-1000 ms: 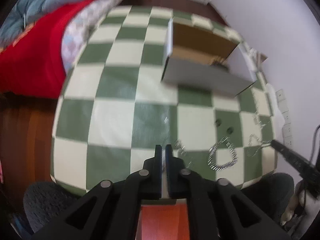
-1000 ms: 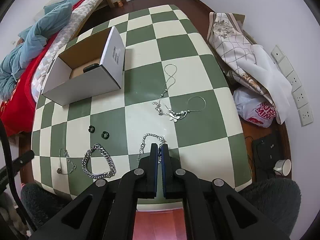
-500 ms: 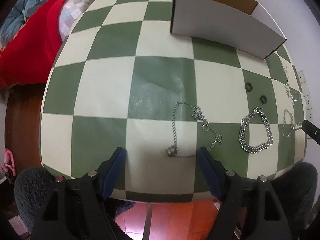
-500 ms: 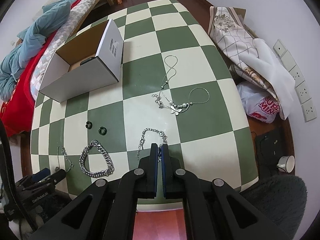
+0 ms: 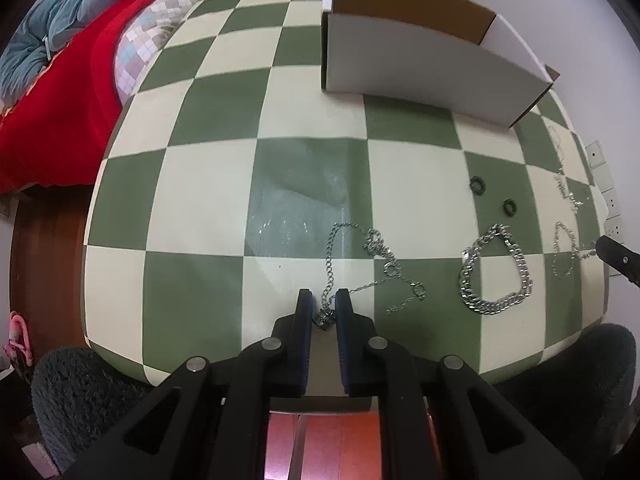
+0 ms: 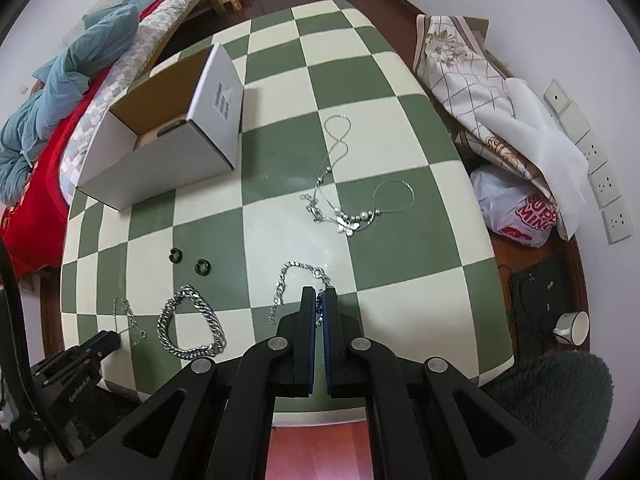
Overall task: Organize jewelry
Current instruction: 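Carry the silver chain into the box with the left tool while the right tool releases the bracelet there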
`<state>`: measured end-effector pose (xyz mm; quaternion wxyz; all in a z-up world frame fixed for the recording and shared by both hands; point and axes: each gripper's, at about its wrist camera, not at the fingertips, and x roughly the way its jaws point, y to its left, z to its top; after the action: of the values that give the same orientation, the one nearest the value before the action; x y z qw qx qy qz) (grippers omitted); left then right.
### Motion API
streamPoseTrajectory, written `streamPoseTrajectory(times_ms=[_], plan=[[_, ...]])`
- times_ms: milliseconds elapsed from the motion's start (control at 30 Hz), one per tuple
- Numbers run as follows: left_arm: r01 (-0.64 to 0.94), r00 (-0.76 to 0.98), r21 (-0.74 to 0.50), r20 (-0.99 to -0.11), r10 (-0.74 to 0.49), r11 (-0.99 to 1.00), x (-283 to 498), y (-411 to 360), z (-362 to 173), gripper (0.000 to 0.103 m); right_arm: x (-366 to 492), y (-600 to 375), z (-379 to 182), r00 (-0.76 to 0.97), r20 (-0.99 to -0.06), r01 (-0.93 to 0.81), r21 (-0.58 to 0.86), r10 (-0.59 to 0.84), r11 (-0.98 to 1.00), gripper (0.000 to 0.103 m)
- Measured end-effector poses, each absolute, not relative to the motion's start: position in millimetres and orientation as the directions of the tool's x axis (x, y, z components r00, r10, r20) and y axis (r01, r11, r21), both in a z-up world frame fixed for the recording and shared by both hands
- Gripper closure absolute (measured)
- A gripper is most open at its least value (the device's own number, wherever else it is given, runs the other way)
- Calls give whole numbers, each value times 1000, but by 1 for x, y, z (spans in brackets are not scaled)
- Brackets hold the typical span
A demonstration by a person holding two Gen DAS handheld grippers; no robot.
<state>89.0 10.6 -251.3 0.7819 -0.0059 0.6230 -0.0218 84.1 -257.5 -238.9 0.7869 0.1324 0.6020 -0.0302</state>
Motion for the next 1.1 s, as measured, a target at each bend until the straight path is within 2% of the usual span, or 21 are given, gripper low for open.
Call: streamPoseTrajectory(times_ms=[467,800,1100], plan=[[61,360,-156,-918,-167,986,101,16,-157,95,90,-258,-182,376,-908,180,264,182,948,100],[117,449,-120,-879,-160,986,121,2,-111,95,102,-242,-143,422,-878,112,297,225,948,100],[147,496,-136,-847,-192,980,139,-6,-77,95,120,-224,-102,477,-844,34,299,248,954,100]])
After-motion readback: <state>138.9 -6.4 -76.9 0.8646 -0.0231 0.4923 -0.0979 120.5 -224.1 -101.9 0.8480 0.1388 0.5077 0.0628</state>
